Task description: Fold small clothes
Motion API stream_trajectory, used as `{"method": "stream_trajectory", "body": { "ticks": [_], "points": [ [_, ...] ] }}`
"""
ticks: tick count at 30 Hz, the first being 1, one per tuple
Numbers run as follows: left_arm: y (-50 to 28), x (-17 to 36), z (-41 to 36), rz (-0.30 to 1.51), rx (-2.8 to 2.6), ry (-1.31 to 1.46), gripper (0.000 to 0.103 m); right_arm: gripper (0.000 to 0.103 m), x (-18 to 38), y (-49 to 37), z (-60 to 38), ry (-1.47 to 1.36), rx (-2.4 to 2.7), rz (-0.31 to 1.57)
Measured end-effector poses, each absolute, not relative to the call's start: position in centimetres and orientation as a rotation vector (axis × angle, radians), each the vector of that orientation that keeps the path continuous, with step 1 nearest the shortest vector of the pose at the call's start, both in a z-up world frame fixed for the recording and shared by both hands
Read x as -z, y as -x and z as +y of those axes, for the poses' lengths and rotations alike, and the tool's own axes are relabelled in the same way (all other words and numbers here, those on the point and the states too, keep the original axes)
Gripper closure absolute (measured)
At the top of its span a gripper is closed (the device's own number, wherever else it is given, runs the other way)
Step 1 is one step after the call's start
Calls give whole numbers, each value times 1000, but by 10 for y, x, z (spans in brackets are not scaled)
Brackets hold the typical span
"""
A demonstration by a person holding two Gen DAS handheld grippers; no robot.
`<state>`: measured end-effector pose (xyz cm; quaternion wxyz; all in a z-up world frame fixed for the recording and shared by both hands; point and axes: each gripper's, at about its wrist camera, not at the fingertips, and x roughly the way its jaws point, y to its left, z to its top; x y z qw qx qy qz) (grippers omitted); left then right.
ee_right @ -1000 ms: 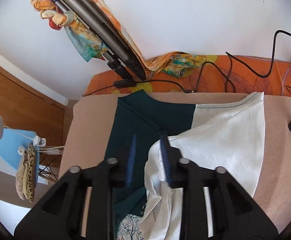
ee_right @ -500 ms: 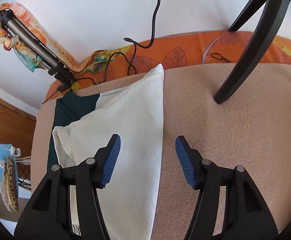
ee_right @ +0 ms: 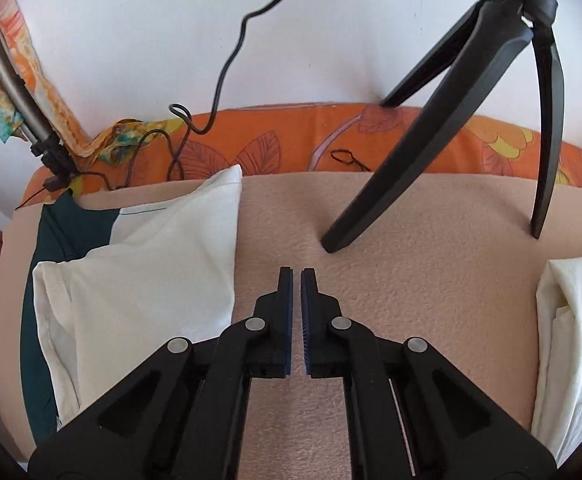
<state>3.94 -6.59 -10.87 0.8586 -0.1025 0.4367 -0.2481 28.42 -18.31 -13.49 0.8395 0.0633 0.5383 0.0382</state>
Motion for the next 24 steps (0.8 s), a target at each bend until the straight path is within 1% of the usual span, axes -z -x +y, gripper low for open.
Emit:
{"method": "stream_trajectory", "body": {
  "ticks": [1,3,4,5,11,12,13,14,15,16,20,24],
  "points": [
    [-40,109,-67,921,522,215,79,96,132,-284,-181,-162,-143,1136],
    [-41,110,-69,921,523,210,79,82,126,-287,-172,-167,-179,1126],
    [-42,110,-71,920,524,207,79,66,125,-290,-168,-153,-171,1119],
    [-42,110,-72,919,526,205,79,60,125,-295,-164,-146,-163,1114],
    [-45,115,-76,932,526,186,79,60,131,-324,-145,-132,-159,1113],
    [-47,118,-75,942,524,185,79,60,134,-328,-141,-116,-163,1114],
    [-48,120,-75,952,519,184,79,63,135,-331,-136,-91,-164,1116],
    [-50,123,-74,962,507,183,79,81,138,-333,-132,-64,-165,1123],
    [-51,126,-72,973,490,186,79,94,143,-335,-128,-45,-165,1133],
    [-53,129,-69,982,480,195,79,99,146,-336,-126,-33,-164,1140],
    [-54,132,-65,984,469,196,79,100,141,-339,-131,6,-161,1105],
    [-52,133,-66,976,469,182,79,100,138,-355,-179,-161,-72,1103]
  ]
}}
